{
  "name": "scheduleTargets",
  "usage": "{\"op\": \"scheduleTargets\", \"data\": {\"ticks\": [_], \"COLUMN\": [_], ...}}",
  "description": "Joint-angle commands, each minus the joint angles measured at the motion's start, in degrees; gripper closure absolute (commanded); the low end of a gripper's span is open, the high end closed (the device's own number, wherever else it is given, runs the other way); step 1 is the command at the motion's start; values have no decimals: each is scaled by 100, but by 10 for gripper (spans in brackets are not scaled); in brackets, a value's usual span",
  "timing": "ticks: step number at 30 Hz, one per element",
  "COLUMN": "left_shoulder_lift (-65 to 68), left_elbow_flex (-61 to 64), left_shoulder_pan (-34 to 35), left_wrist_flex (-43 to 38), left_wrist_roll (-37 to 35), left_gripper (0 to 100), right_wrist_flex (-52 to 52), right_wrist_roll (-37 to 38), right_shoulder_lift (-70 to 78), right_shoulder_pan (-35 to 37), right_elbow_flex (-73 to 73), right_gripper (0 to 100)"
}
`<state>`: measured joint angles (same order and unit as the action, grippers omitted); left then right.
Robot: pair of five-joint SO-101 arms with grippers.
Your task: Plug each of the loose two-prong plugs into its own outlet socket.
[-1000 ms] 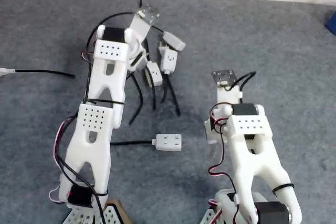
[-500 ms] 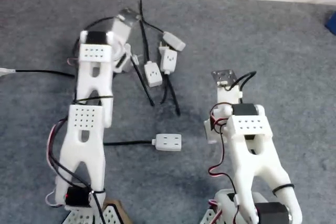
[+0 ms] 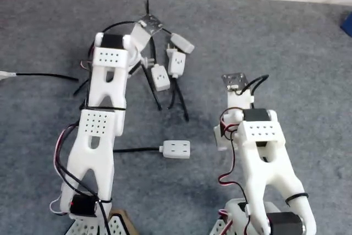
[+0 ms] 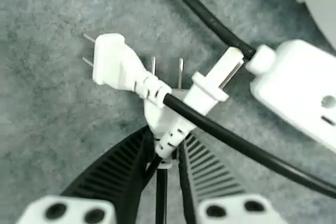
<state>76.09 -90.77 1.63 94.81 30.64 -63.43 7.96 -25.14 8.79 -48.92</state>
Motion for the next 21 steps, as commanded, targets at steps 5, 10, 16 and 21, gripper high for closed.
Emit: {"op": "scheduleTargets", "data": {"ticks": [5,10,16,21], "left_shoulder_lift": [-1499,-1930,-2352,-2167], "left_elbow_flex": [-347,-22,1789,1815], "left_shoulder_pan": [-576,-664,-1288,-268], "left_wrist_flex": [519,659,378,-826], "left_wrist_roll": [44,18,-18,-1433], "left_gripper": [995,995,995,995], "right_wrist_flex": [4,31,22,-48], "right_wrist_roll": [26,18,18,598], "right_shoulder_lift": [-224,-233,-233,-242], "right_shoulder_pan": [-356,-1534,-3011,-2844], "right_elbow_flex": [13,92,321,-13], "right_gripper": [775,775,775,775]}}
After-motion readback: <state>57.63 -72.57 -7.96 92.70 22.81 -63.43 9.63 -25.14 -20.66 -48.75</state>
